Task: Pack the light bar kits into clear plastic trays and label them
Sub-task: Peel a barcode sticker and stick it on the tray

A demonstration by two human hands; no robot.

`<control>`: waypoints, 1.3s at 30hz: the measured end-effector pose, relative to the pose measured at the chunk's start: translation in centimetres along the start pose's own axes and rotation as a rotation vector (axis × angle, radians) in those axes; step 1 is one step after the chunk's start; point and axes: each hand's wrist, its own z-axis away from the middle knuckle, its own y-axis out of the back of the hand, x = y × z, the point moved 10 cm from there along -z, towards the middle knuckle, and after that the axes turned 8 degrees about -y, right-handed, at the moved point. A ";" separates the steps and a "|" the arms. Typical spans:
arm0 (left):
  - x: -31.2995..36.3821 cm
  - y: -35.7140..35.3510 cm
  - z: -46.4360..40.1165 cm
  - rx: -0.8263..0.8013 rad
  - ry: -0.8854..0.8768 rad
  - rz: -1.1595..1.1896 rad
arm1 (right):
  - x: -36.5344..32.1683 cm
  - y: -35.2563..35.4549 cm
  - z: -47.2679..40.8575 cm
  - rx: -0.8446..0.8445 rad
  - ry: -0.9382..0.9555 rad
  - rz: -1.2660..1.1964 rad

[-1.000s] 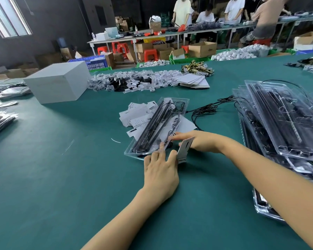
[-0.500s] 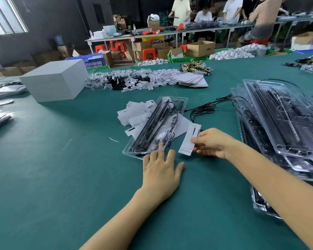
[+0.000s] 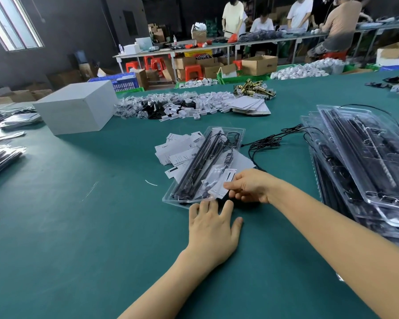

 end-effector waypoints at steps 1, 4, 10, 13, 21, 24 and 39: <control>0.0 0.0 0.0 0.001 0.000 -0.001 | -0.1 0.1 -0.1 -0.002 0.014 0.058; 0.2 0.1 0.2 0.011 -0.008 0.015 | -0.1 0.4 0.1 -0.081 0.005 0.166; 0.2 0.2 0.2 0.014 -0.019 0.023 | -0.3 -0.1 -0.3 -0.150 0.038 0.160; 0.1 0.2 0.2 0.020 -0.016 0.042 | -0.4 -0.2 -0.5 -0.139 0.047 0.181; 0.1 -0.1 0.2 -0.017 -0.013 0.051 | -0.2 -0.3 -0.9 -0.134 0.078 0.173; 0.4 -0.6 0.0 -0.074 -0.064 0.065 | -0.1 -0.3 -1.0 -0.154 0.058 0.173; -0.5 -1.0 0.1 -0.121 -0.211 0.079 | 0.3 -0.8 -0.3 -0.326 0.051 0.151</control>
